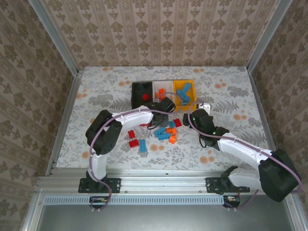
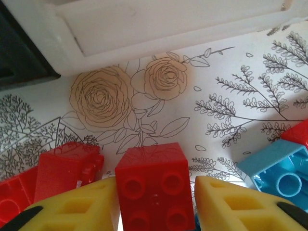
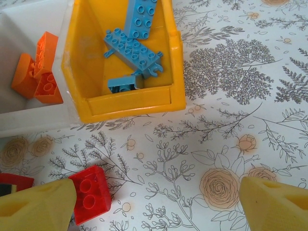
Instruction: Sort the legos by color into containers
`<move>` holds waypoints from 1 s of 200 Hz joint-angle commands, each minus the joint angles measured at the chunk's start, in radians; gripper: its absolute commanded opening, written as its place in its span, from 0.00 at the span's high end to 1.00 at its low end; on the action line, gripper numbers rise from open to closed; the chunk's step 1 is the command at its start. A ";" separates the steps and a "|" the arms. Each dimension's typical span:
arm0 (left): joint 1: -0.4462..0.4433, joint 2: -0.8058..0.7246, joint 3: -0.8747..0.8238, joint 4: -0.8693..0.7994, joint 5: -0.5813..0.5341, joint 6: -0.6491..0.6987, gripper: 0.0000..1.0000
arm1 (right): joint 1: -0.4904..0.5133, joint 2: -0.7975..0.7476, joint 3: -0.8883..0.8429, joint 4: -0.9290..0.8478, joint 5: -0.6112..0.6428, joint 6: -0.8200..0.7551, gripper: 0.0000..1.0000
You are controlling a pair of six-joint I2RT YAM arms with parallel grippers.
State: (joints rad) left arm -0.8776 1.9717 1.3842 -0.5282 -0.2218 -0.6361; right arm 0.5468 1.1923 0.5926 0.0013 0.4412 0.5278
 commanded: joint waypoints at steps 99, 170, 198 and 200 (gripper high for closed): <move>0.032 -0.201 0.063 -0.068 -0.180 0.178 0.78 | -0.005 -0.013 0.007 0.009 -0.003 -0.002 0.11; 0.296 -0.040 0.312 -0.137 -0.020 0.319 0.76 | -0.005 0.049 0.028 0.007 -0.008 0.000 0.13; 0.332 0.071 0.418 -0.168 -0.017 0.331 0.75 | -0.005 0.078 0.044 -0.009 -0.002 -0.001 0.13; 0.335 0.077 0.423 -0.167 -0.012 0.331 0.75 | -0.005 0.081 0.046 -0.009 -0.004 -0.001 0.13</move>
State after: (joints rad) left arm -0.5610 1.9678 1.7481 -0.6144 -0.2764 -0.3534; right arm 0.5468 1.2484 0.5964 0.0006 0.4408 0.5282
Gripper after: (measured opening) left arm 0.312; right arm 0.868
